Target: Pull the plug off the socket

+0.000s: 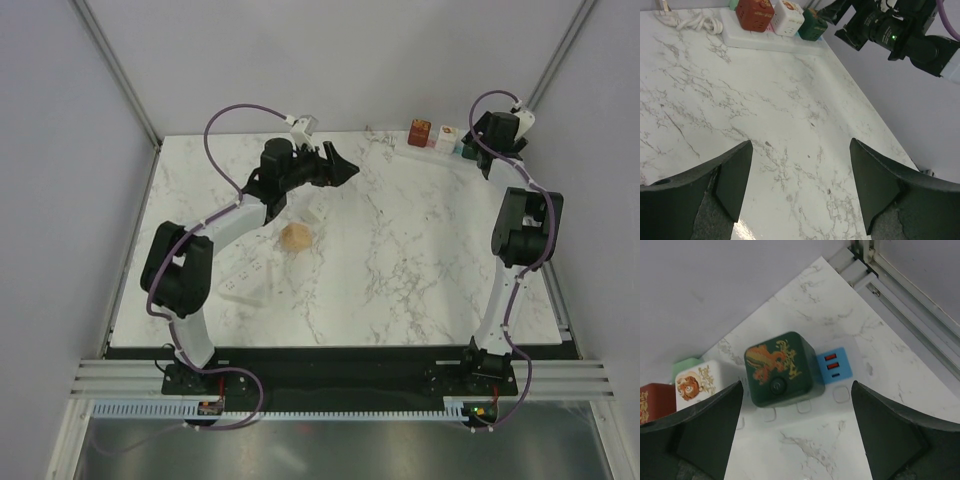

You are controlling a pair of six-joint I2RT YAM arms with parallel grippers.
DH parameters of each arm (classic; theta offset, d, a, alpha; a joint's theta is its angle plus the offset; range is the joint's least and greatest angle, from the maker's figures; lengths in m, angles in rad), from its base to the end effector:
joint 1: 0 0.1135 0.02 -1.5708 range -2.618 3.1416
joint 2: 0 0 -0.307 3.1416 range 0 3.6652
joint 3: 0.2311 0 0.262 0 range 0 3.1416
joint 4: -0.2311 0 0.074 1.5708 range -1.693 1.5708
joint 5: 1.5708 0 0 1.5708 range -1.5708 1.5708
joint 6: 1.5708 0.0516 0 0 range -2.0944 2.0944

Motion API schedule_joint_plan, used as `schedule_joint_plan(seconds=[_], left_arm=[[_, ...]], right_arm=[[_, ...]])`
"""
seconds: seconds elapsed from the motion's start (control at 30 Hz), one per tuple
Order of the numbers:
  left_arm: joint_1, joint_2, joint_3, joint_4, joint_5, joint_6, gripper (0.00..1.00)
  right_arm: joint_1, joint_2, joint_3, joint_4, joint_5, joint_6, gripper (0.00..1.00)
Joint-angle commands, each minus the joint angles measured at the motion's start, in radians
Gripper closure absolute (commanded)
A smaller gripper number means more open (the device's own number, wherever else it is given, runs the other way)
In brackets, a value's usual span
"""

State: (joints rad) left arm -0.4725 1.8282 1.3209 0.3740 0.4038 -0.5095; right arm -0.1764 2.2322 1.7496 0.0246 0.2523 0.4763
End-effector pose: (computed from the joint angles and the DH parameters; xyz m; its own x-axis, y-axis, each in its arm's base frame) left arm 0.4098 -0.2322 0.3228 -0.4766 -0.2601 -0.8398 0.6104 0.5896 -0.5290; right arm 0.5624 -0.1133 0.2358 -0.2079 0.4880 -0.8477 0.5465 0.7767 0.3131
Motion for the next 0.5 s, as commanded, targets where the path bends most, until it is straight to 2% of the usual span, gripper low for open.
schedule_joint_plan(seconds=[0.0, 0.27, 0.47], left_arm=[[0.003, 0.013, -0.005, 0.055, 0.021, 0.066, 0.15], [0.003, 0.04, 0.012, 0.057, 0.046, 0.068, 0.16], [0.003, 0.028, 0.006, 0.057, 0.043, 0.083, 0.16]], right_arm=[[0.005, 0.061, 0.112, 0.07, -0.015, -0.085, 0.04], [0.0, 0.165, 0.208, 0.055, -0.038, -0.114, 0.13], [0.002, 0.205, 0.249, 0.035, -0.117, -0.122, 0.19]])
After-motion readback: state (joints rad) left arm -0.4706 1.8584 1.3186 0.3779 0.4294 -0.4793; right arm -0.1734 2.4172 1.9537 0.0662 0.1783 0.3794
